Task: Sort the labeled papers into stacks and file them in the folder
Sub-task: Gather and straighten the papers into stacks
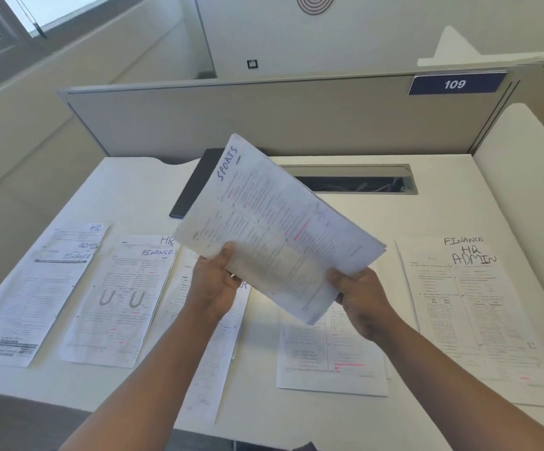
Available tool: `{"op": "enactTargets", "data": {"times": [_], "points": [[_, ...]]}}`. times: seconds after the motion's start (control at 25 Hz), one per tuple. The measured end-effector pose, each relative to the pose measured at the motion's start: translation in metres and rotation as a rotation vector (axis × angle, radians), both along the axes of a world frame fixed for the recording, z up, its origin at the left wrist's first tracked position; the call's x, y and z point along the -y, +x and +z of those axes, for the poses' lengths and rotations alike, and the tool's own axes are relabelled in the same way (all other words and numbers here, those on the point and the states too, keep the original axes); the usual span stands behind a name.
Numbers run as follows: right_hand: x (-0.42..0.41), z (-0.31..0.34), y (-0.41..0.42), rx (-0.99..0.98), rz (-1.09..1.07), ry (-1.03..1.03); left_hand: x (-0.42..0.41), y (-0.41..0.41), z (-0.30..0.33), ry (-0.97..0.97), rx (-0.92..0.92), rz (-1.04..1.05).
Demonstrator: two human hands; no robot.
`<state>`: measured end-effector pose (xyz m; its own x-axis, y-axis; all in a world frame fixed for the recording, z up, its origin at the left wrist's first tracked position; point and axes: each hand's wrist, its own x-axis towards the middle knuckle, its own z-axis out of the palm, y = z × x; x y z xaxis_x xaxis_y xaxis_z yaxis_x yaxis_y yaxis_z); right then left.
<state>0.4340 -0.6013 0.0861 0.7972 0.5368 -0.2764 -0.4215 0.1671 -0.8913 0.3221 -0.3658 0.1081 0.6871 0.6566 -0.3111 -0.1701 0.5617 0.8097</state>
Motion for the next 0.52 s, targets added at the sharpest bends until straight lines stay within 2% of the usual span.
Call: {"op": "enactTargets", "data": {"times": [0.08,0.16,0.24,0.32,0.4,0.52], "points": [[0.014,0.002,0.014,0.116,0.004,-0.102,-0.025,-0.009,0.003,0.085,-0.072,0.081],[0.028,0.004,0.024,0.222,0.05,-0.174,-0.05,-0.022,0.008,0.305,-0.174,0.065],[0.034,0.008,0.029,0.293,0.125,-0.226,-0.063,-0.029,0.012,0.564,-0.258,-0.137],[0.033,0.007,0.029,0.343,0.177,-0.276,-0.061,-0.031,0.009,0.728,-0.333,-0.33],[0.031,0.005,0.026,0.376,0.148,-0.305,-0.054,-0.031,0.001,0.739,-0.353,-0.281],[0.03,-0.005,0.019,0.383,0.122,-0.331,-0.045,-0.033,-0.014,0.637,-0.344,-0.145]]}}
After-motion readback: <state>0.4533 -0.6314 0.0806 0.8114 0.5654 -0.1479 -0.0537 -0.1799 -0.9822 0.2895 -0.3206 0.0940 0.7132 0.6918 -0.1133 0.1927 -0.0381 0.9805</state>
